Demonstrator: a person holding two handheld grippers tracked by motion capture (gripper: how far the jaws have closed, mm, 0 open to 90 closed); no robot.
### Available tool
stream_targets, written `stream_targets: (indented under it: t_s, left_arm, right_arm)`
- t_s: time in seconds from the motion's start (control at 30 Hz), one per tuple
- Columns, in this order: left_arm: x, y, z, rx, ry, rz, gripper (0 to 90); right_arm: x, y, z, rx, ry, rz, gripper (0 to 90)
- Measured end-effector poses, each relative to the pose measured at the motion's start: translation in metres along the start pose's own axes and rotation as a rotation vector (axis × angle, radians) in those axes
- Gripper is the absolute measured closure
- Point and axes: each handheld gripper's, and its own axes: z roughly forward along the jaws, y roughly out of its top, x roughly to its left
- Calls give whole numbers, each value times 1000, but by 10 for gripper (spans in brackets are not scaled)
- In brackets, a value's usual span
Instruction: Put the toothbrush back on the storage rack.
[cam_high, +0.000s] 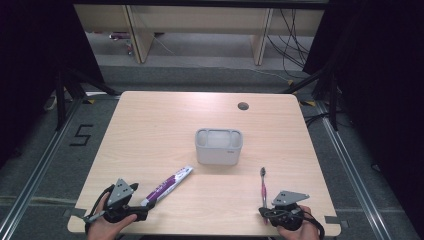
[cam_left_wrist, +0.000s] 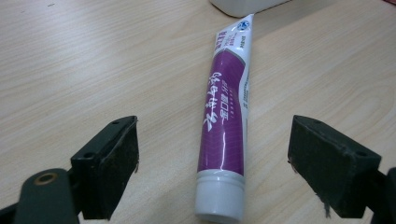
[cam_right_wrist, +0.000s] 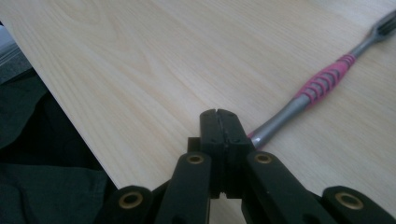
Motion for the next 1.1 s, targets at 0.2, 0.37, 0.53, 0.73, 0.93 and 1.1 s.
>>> stream_targets:
  t_s: [0.2, 0.37, 0.53, 0.73, 0.93, 1.1]
  left_arm:
    - [1, 0, -1, 4, 2, 8, 160]
    - [2, 0, -1, 20, -3, 27, 160]
    - [2, 1, -1, 16, 2, 27, 160]
    - [0, 0, 1, 1, 2, 2, 160]
    - [0, 0, 1, 8, 4, 5, 160]
    - [0, 0, 1, 0, 1, 1, 160]
  right_arm:
    - [-6, -6, -9, -8, -21, 22, 900]
    - [-4, -6, -14, 2, -21, 83, 900]
    - [-8, 1, -21, 0, -46, 47, 854]
    - [-16, 13, -24, 16, -103, 46, 752]
    - [-21, 26, -20, 69, -127, 62, 710]
    - [-27, 36, -12, 108, -129, 52, 684]
